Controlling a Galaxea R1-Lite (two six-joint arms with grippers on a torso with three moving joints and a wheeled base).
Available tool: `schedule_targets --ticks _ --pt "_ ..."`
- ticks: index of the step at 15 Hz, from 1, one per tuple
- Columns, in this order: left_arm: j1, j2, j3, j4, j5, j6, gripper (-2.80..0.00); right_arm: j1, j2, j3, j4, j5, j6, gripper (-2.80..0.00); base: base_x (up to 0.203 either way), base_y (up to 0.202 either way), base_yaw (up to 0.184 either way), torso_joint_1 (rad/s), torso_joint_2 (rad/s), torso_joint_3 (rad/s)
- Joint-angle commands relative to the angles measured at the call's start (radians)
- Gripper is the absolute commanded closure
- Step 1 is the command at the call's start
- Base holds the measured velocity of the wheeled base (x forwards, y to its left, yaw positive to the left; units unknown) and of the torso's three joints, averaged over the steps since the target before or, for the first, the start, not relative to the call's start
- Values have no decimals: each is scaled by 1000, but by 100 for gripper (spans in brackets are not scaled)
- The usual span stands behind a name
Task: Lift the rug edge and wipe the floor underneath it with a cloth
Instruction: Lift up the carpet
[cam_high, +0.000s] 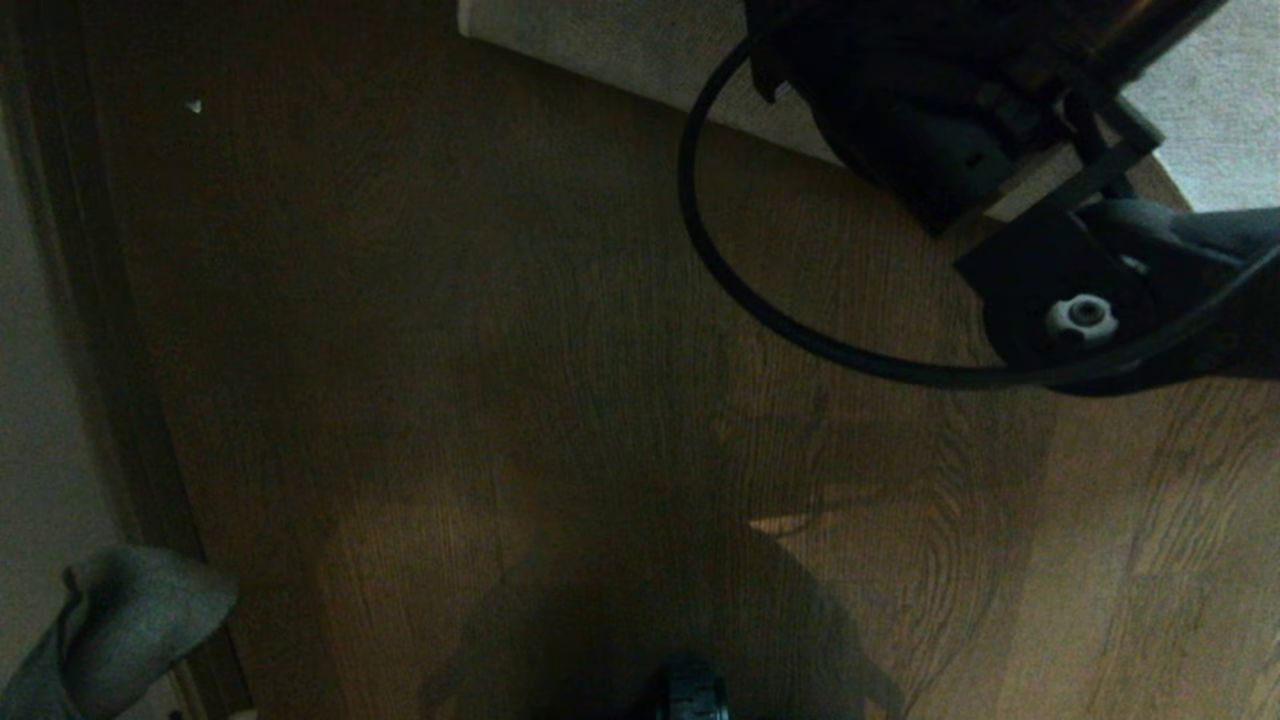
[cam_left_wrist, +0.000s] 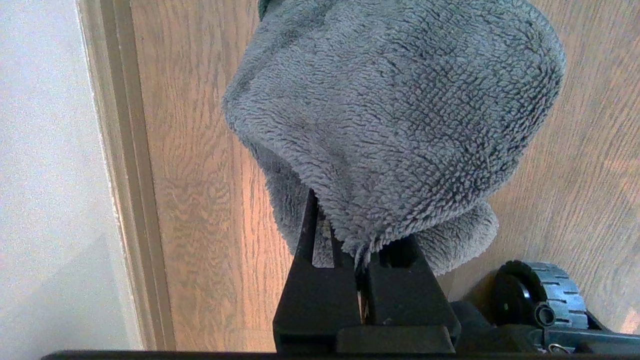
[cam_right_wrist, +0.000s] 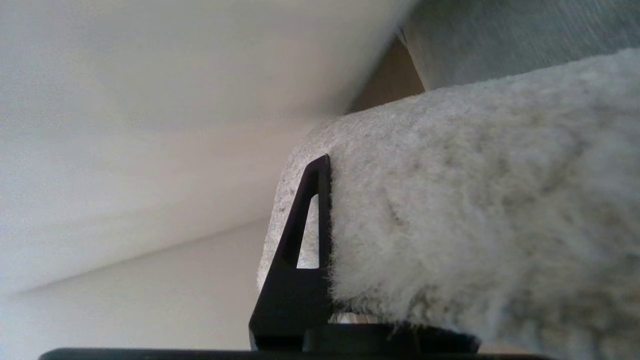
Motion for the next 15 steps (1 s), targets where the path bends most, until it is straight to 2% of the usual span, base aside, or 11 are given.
schedule_targets --ticks 1,3,7,15 --pt "1 0 -1 -1 0 -1 0 0 2 -30 -6 -2 -2 0 0 0 0 0 0 0" --pt "0 0 -1 -1 0 -1 0 0 -8 -25 -16 -12 -7 0 0 0 0 0 0 0" --pt "0 0 -1 -1 0 -1 0 -1 -17 -20 -24 -96 -5 0 0 0 0 0 0 0" --pt "0 0 -1 -1 0 -1 0 -1 5 -20 -28 -100 -5 0 0 0 0 0 0 0"
